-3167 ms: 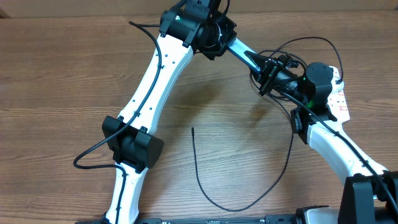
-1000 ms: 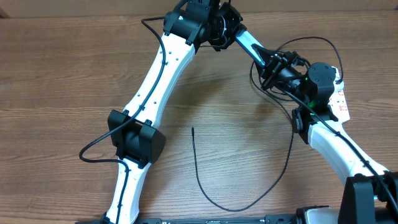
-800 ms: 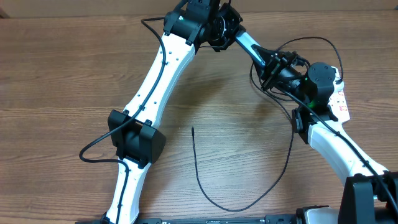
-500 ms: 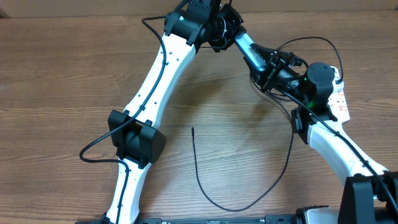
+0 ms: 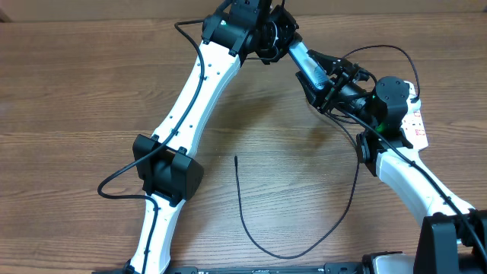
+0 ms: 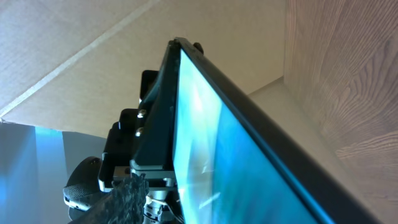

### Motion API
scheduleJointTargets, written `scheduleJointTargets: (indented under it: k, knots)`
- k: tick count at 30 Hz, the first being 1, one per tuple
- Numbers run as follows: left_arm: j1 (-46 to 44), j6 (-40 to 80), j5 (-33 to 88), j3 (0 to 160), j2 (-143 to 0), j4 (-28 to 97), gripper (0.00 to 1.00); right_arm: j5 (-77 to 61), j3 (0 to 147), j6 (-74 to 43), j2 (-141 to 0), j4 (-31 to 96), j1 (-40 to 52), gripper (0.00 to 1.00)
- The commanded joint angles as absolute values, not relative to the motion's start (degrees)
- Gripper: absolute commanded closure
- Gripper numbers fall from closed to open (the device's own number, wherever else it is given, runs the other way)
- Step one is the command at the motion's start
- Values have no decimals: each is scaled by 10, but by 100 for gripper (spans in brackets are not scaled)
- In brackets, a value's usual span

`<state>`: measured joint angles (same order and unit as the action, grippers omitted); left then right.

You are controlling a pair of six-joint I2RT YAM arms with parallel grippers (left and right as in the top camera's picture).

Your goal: Plug charger to phone and switch on socket

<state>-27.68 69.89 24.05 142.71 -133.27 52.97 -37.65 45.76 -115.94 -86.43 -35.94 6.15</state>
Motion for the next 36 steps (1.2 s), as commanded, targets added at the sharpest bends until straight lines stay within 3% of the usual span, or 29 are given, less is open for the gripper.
scheduleJointTargets:
  k: [1, 36]
  knots:
    - [-281, 690, 252, 1424, -1338, 529, 93, -380, 472, -1239, -860, -364, 66, 48]
    - [-268, 687, 289, 1424, -1338, 529, 96, -380, 472, -1239, -860, -364, 66, 48]
